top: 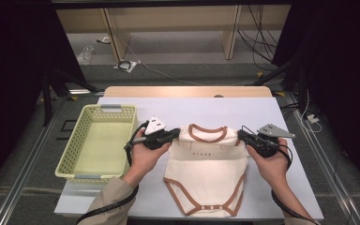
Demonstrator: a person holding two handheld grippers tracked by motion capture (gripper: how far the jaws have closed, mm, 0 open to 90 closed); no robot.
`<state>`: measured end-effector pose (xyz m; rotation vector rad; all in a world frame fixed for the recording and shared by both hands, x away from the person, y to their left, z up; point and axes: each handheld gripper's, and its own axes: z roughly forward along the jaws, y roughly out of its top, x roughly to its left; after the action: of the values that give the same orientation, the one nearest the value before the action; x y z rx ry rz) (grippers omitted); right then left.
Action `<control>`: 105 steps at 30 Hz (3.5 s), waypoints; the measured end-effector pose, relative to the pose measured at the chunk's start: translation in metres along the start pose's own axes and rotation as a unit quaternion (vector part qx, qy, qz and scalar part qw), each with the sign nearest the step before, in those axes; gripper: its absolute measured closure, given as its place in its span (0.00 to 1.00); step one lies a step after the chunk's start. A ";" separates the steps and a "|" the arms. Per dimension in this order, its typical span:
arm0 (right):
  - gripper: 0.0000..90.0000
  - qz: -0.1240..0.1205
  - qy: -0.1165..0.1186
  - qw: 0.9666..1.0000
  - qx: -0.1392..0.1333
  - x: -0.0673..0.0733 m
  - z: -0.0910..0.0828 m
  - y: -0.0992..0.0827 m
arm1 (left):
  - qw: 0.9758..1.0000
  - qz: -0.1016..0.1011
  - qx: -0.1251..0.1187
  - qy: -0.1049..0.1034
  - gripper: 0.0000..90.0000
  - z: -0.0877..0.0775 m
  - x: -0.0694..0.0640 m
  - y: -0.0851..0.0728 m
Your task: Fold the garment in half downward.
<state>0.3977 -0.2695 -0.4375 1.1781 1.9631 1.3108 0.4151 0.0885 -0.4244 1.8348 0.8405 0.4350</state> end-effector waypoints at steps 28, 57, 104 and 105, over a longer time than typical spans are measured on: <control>0.95 -0.006 0.005 1.000 0.011 0.004 -0.008 -0.007 | 1.000 0.007 0.011 -0.006 0.97 -0.003 -0.005 -0.004; 0.95 -0.013 0.008 1.000 0.018 0.006 -0.009 -0.009 | 1.000 0.007 0.013 -0.010 0.97 -0.005 -0.006 -0.003; 0.95 -0.019 0.024 0.999 0.015 0.013 -0.023 -0.015 | 0.999 0.017 0.029 -0.017 0.97 -0.009 -0.010 -0.014; 0.95 -0.019 0.024 0.999 0.015 0.013 -0.023 -0.015 | 0.999 0.017 0.029 -0.018 0.97 -0.009 -0.010 -0.014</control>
<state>0.3671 -0.2719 -0.4409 1.1276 2.0366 1.3045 0.3973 0.0904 -0.4329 1.9072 0.8065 0.4018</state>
